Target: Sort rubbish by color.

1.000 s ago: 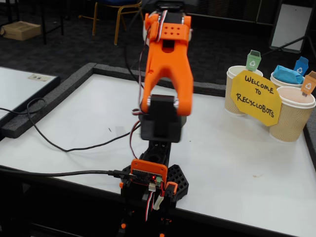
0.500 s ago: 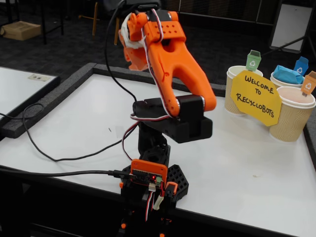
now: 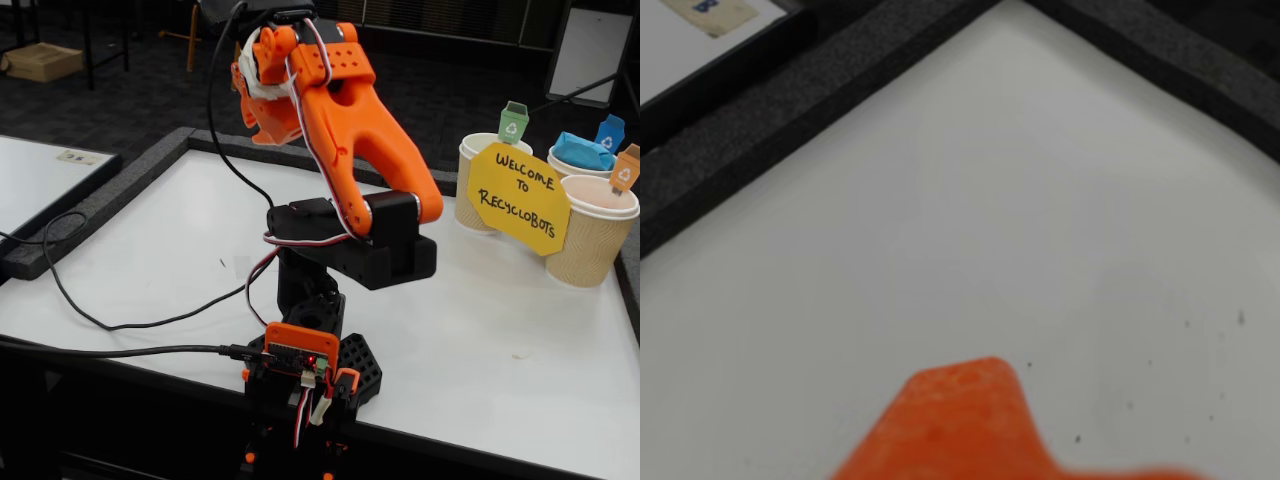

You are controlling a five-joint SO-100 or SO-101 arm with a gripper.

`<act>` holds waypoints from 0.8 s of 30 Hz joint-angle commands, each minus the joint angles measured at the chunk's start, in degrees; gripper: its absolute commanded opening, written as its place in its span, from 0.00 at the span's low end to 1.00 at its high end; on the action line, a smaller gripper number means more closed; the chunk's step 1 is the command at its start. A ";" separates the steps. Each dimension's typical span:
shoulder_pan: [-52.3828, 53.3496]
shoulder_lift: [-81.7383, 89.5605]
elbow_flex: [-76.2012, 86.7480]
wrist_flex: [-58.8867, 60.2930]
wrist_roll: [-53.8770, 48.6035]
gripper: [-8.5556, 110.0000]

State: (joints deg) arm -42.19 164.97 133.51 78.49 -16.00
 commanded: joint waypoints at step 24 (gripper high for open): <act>53.09 11.51 5.45 -10.46 -1.85 0.07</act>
State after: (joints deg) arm 1.41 175.08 140.45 70.84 -16.88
